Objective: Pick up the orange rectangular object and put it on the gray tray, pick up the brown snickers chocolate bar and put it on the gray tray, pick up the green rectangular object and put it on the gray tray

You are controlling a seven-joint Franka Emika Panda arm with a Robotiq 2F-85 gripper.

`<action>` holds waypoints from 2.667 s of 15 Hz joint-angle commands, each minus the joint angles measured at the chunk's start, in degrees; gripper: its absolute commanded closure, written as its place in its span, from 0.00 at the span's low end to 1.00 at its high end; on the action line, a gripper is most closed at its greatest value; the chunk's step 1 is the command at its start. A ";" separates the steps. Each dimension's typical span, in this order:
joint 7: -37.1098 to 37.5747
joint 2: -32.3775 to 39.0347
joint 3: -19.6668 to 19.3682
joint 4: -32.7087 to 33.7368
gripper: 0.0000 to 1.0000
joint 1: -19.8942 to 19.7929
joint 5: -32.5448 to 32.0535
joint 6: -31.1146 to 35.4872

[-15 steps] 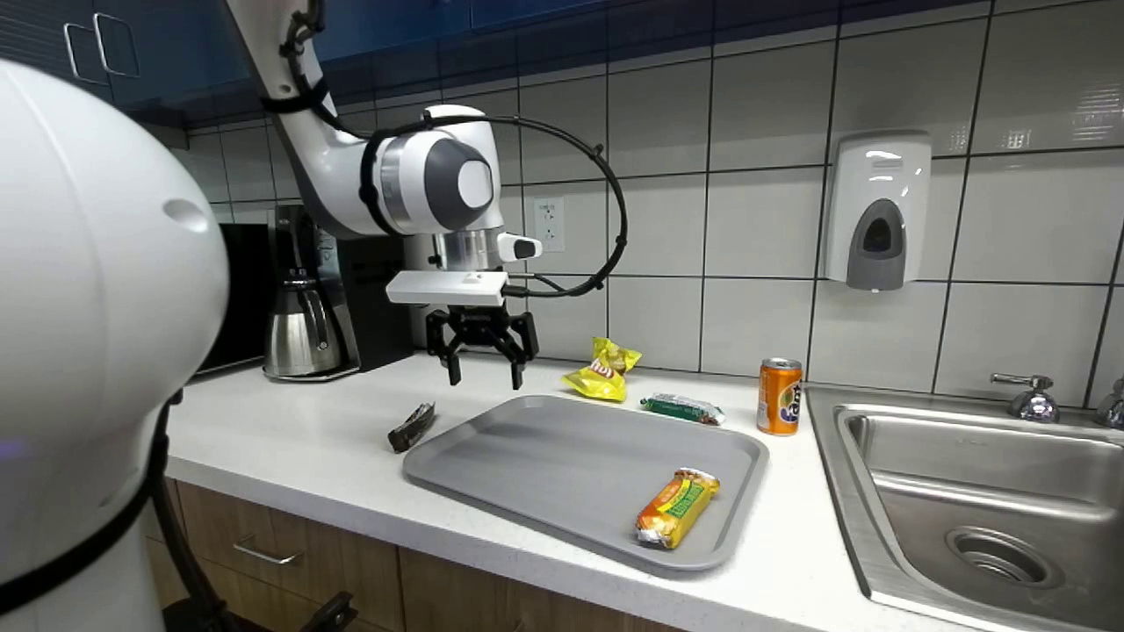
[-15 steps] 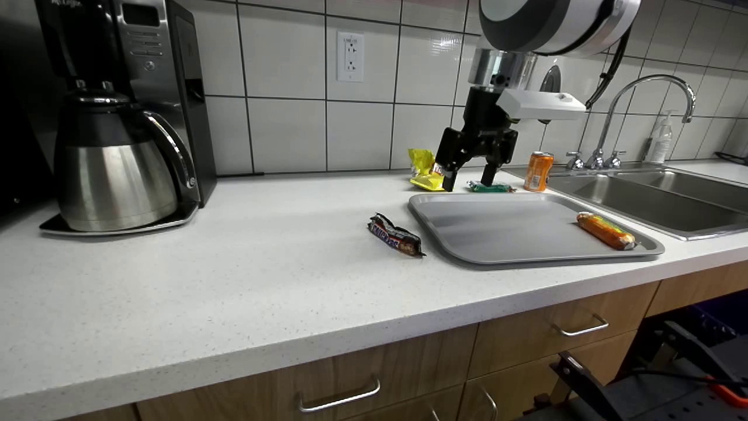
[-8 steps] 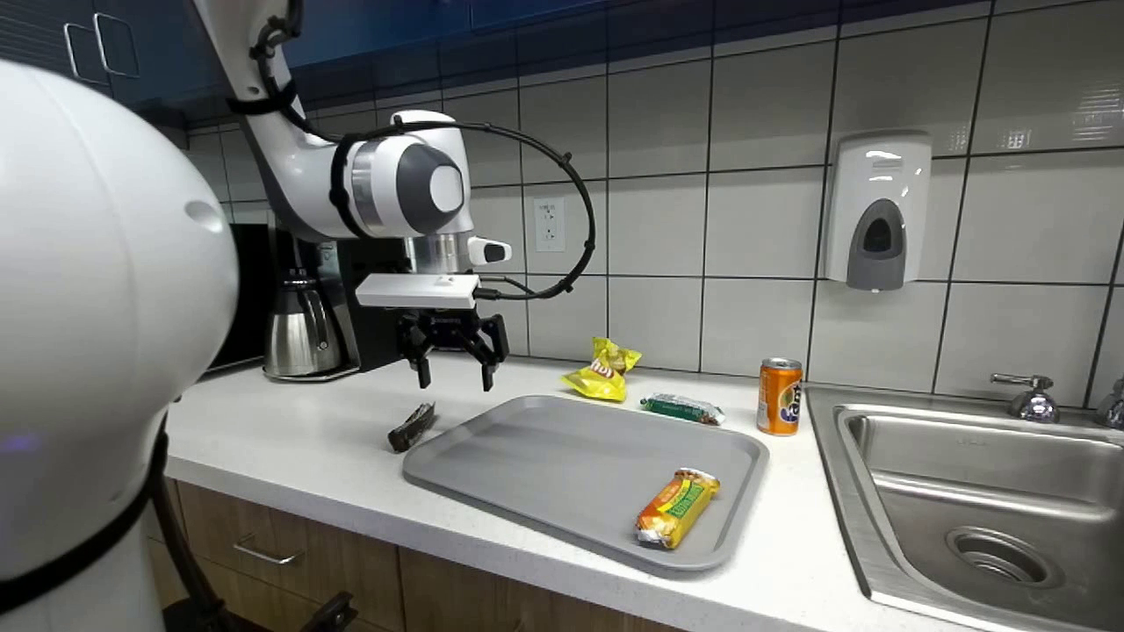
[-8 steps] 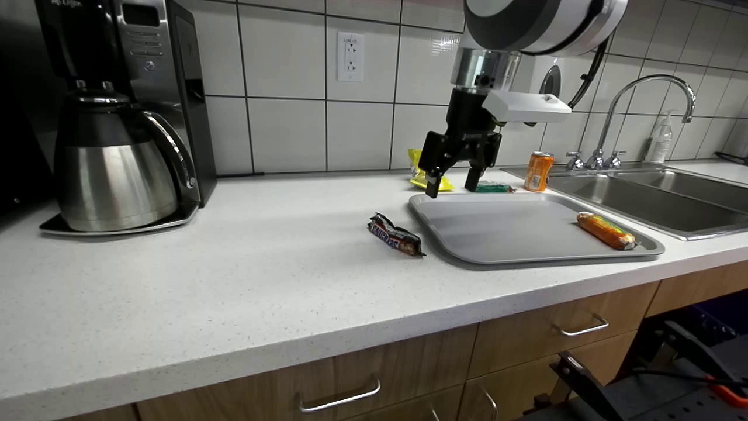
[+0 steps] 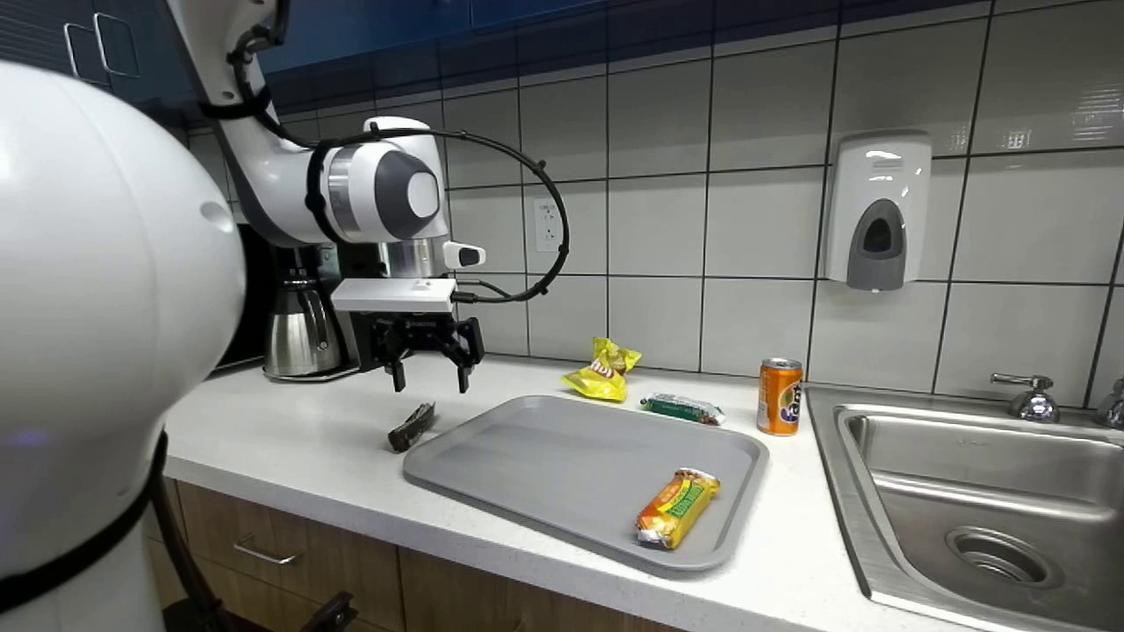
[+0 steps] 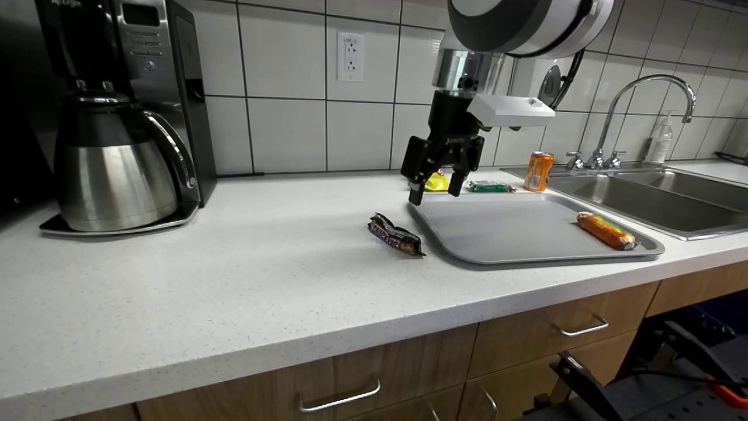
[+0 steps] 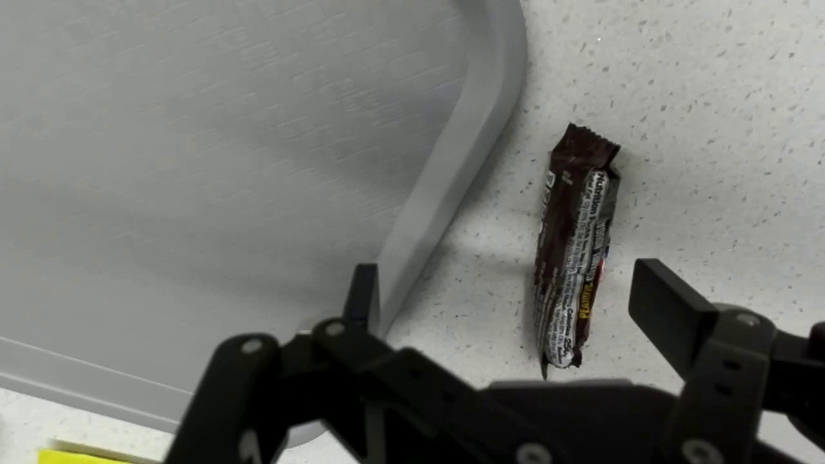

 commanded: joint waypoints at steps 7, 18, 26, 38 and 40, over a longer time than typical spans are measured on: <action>-0.04 5.84 2.92 1.68 0.00 1.47 0.39 6.15; 3.10 13.73 2.67 6.69 0.00 2.35 -3.42 7.70; 3.66 16.12 2.40 9.05 0.32 2.75 -3.89 7.73; 4.09 17.36 1.17 11.11 0.93 2.67 -4.29 7.47; 3.11 16.56 1.63 10.82 0.93 2.10 -3.43 7.04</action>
